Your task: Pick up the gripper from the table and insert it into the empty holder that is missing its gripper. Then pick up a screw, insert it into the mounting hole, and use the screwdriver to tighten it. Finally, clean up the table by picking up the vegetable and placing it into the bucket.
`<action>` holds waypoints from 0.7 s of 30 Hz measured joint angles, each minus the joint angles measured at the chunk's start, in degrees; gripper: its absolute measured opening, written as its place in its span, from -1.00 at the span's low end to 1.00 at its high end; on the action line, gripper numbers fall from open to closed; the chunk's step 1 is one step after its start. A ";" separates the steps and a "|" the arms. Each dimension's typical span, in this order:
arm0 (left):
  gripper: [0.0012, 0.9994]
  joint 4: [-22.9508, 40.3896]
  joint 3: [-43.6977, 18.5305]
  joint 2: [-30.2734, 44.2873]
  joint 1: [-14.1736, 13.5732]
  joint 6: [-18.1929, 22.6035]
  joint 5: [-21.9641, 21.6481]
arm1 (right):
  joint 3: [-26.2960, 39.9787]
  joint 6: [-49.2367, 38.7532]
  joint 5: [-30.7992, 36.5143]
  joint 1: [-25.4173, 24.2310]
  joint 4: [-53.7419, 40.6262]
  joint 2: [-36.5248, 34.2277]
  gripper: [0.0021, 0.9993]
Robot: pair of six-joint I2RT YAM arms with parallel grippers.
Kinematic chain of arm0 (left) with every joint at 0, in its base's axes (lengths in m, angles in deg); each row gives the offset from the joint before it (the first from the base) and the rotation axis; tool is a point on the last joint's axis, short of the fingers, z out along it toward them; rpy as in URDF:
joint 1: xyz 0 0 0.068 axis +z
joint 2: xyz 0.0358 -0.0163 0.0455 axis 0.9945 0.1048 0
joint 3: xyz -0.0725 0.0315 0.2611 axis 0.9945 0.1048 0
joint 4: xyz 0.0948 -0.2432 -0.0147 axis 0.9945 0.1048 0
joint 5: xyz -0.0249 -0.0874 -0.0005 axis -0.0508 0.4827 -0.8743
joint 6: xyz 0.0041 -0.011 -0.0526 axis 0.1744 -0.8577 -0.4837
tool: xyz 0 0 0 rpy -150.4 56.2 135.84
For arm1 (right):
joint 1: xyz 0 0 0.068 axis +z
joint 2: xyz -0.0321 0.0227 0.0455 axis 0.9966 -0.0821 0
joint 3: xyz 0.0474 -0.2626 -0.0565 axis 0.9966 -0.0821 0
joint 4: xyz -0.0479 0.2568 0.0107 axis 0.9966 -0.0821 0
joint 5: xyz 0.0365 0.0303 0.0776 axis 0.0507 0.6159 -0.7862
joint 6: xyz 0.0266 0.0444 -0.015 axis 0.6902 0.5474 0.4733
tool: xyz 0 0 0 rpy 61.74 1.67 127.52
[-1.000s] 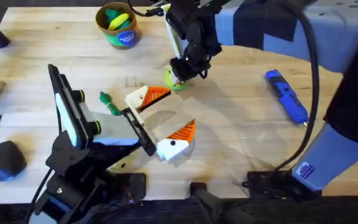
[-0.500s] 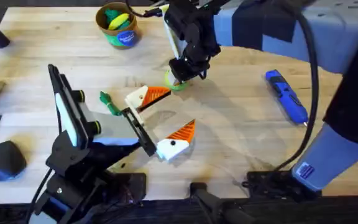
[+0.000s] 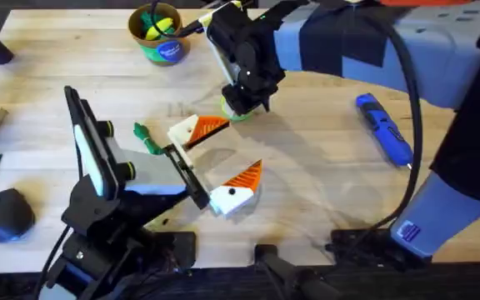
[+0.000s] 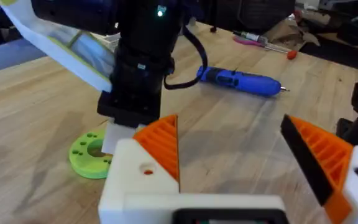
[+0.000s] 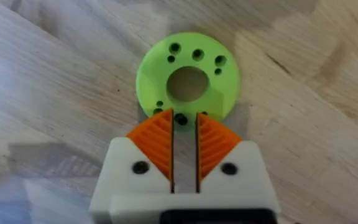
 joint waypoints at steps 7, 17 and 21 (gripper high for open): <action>0.97 0.00 0.00 0.00 0.00 0.00 0.00 | 0.00 -0.08 0.58 0.00 0.04 0.00 -0.82; 0.97 0.00 0.00 0.00 0.00 0.00 0.00 | 0.02 -0.08 0.53 0.00 1.06 -0.19 -0.62; 0.97 0.01 0.00 0.00 0.00 -0.01 0.00 | 0.64 -0.08 0.56 0.00 0.27 -0.99 -0.65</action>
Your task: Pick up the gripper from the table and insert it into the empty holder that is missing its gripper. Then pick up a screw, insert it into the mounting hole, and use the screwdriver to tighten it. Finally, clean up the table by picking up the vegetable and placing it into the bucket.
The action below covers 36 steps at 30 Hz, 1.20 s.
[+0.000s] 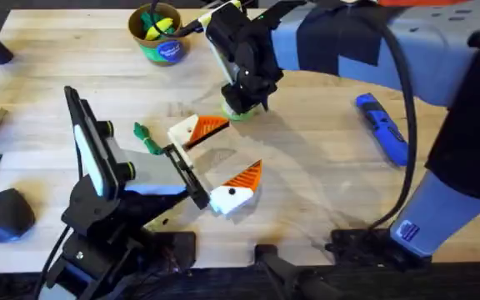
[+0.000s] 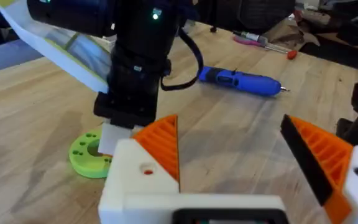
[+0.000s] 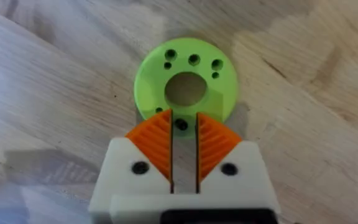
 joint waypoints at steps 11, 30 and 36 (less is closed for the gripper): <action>0.97 -0.01 0.00 -0.02 0.00 0.01 0.00 | 0.38 -0.42 0.95 0.00 0.36 -0.28 -1.00; 0.97 -0.01 0.00 0.00 0.00 0.01 0.00 | 14.09 -1.04 1.51 -7.08 -15.57 -0.78 -1.00; 0.97 -0.01 0.00 -0.01 0.00 0.00 0.00 | 23.63 -3.45 1.49 -7.11 -23.83 -0.78 -1.00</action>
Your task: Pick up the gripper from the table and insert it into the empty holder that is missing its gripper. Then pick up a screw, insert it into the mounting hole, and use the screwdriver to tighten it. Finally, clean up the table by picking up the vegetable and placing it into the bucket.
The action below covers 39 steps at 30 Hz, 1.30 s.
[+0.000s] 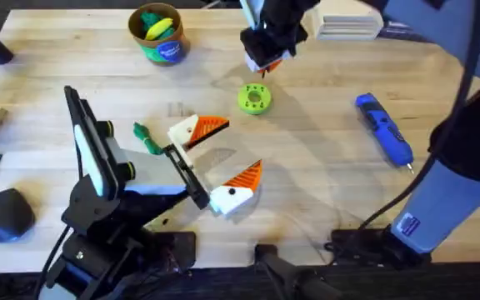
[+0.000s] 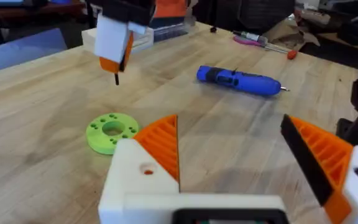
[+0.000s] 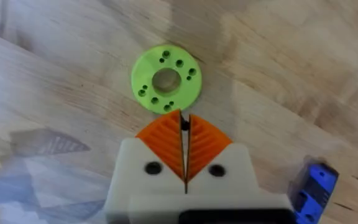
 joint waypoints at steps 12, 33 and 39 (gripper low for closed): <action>0.97 0.00 0.00 0.01 0.00 0.00 0.00 | 15.85 -7.36 -9.53 3.82 -9.20 0.47 -1.00; 0.97 0.00 0.00 0.01 0.00 0.01 0.02 | -0.17 -8.07 -5.83 -0.05 -10.64 21.57 -1.00; 0.97 0.00 0.00 0.01 0.00 0.00 0.02 | -9.97 -8.50 -10.42 0.28 -1.86 26.69 -1.00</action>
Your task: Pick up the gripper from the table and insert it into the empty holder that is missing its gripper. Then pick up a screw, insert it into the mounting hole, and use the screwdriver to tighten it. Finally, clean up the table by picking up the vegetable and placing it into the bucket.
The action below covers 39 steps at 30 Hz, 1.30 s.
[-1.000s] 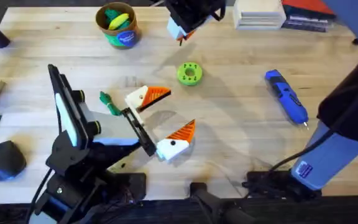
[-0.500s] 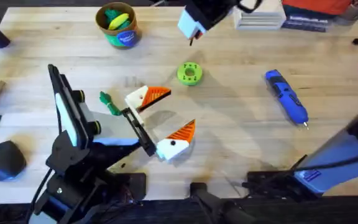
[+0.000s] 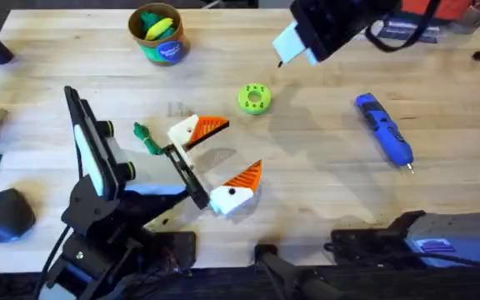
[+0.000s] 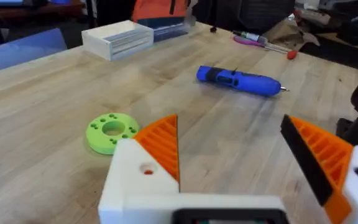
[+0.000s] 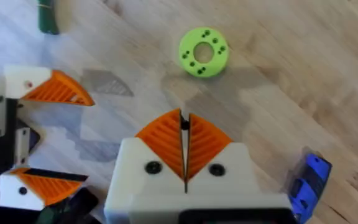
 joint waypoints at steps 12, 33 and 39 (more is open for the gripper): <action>0.97 0.00 0.00 0.00 0.00 0.00 0.00 | -0.74 -0.97 -2.95 14.40 3.66 -2.44 -1.00; 0.97 0.00 0.00 0.00 0.00 0.00 0.13 | -0.97 -0.79 1.00 24.76 9.38 -8.90 -1.00; 0.97 0.00 0.00 0.00 0.00 -0.01 0.14 | -0.97 -0.79 1.61 24.74 9.52 -8.90 -1.00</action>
